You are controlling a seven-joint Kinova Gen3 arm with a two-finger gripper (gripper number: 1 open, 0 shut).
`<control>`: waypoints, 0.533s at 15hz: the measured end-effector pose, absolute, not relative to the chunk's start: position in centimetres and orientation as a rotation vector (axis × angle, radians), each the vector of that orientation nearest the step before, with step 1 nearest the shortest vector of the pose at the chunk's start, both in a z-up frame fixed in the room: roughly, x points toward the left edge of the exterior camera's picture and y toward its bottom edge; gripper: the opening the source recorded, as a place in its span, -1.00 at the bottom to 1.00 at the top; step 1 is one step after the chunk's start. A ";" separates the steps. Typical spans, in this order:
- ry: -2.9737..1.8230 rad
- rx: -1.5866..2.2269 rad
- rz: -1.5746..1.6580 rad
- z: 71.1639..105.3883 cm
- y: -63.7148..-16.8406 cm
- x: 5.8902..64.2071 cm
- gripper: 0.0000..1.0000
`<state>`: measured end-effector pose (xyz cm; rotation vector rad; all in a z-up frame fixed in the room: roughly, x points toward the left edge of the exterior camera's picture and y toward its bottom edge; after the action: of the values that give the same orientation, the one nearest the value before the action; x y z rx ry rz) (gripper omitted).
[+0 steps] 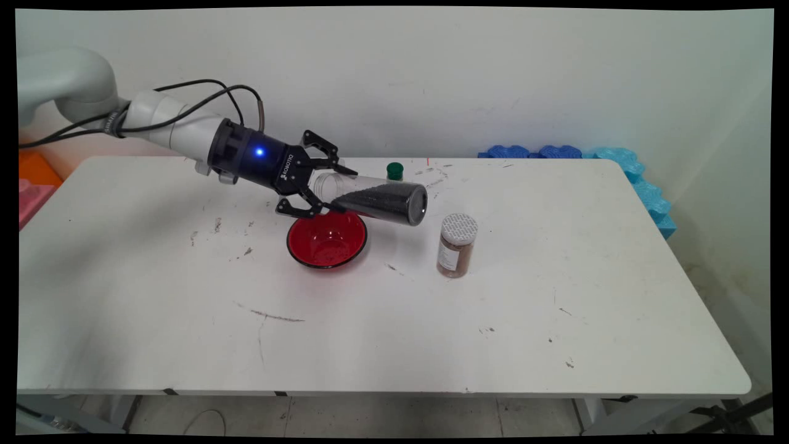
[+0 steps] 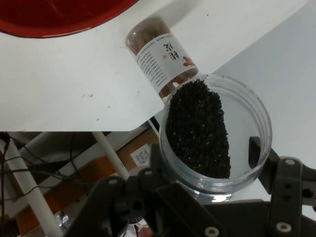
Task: Pour the black seasoning powder in the red bowl
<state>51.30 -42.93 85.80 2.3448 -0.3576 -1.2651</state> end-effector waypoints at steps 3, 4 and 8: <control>-0.341 2.342 -1.272 85.8 -43.1 51.3 -1.00; -0.336 2.341 -1.275 85.8 -43.1 51.2 -1.00; -0.318 2.339 -1.286 85.9 -43.2 51.2 -1.00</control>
<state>51.16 -43.22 85.87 2.3390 -0.3176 -1.2857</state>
